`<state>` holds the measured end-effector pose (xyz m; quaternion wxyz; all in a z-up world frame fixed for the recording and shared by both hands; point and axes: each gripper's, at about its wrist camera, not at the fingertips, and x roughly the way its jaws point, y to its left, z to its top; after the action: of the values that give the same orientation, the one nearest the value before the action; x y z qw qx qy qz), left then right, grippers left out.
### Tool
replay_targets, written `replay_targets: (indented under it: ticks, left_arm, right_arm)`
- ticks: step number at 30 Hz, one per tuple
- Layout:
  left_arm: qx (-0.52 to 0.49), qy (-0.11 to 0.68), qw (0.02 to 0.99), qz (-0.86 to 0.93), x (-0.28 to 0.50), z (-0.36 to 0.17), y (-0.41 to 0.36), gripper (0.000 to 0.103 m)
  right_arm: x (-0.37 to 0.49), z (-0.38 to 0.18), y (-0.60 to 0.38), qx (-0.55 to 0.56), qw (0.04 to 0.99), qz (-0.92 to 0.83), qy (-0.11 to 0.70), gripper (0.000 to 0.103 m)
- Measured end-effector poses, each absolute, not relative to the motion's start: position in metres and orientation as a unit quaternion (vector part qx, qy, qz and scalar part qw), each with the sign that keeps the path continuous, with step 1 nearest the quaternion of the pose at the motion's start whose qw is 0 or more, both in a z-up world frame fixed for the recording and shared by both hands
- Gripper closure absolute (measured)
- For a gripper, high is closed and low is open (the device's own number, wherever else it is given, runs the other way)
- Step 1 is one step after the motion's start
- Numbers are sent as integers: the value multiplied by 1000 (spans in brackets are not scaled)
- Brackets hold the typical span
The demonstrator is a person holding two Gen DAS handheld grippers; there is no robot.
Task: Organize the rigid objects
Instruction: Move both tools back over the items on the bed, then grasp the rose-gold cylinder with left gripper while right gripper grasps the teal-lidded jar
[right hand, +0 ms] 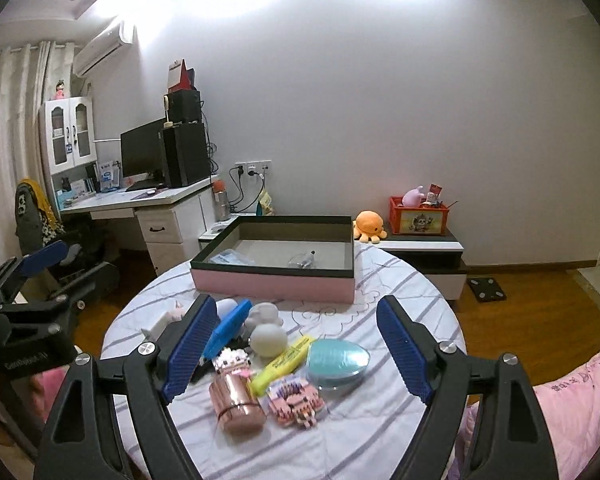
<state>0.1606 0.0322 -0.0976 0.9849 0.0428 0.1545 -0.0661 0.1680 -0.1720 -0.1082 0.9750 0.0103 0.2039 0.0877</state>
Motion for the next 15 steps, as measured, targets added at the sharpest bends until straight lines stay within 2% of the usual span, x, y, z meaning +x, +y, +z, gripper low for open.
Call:
replay_targets:
  ticks: [6, 15]
  left_arm:
    - [47, 181, 979, -80, 159, -118, 19, 0]
    - [94, 284, 941, -157, 175, -190, -25, 0]
  right_arm:
    - [162, -120, -179, 10, 973, 79, 218, 19]
    - [178, -170, -215, 43, 957, 51, 282, 19]
